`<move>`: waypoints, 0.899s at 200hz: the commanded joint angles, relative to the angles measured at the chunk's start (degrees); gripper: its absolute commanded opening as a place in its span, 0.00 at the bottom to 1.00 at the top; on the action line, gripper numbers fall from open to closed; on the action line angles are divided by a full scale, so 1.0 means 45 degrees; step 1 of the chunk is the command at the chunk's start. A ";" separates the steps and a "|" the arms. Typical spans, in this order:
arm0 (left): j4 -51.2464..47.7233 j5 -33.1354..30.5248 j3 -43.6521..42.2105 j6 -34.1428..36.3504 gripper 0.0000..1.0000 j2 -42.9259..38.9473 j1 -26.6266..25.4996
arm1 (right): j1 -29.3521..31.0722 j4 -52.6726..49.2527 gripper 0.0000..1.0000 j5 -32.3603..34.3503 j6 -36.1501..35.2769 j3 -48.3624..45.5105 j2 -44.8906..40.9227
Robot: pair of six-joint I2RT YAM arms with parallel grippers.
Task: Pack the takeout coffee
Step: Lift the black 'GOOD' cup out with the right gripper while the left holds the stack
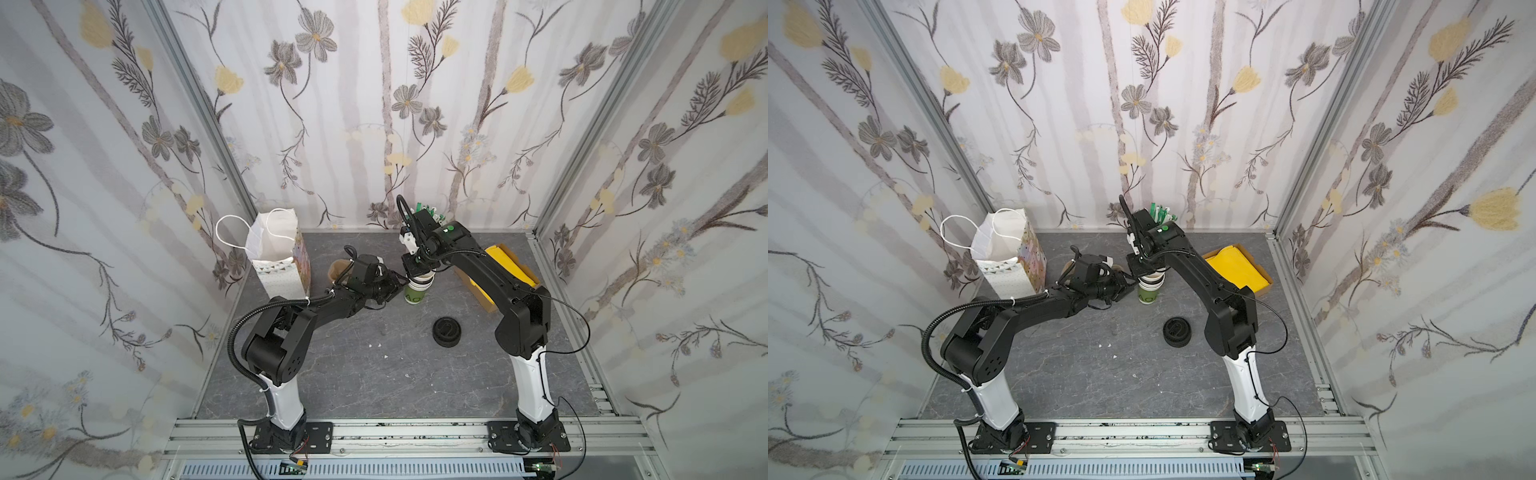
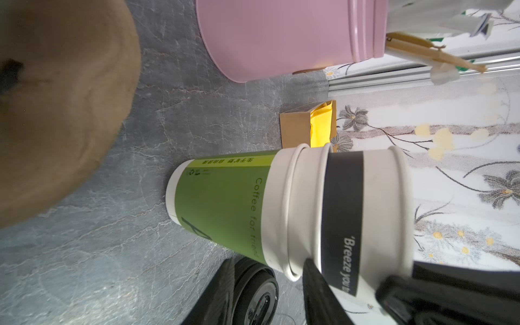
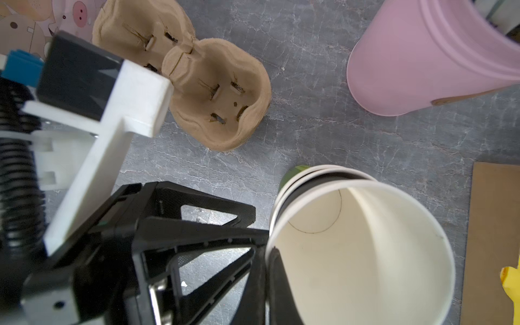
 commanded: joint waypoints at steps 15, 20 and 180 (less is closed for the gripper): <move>0.0634 0.0049 0.0062 -0.0070 0.43 0.0037 0.0032 | 0.0034 -0.0180 0.00 0.0534 0.0098 0.0305 0.0007; 0.0634 0.0034 0.0055 -0.0078 0.43 0.0019 0.0036 | 0.0034 -0.0200 0.00 0.0541 0.0117 0.0305 -0.0001; 0.0692 0.0106 -0.0663 0.0351 0.44 -0.0407 0.0370 | 0.0408 -0.0534 0.00 0.1799 0.0789 0.0852 -0.0941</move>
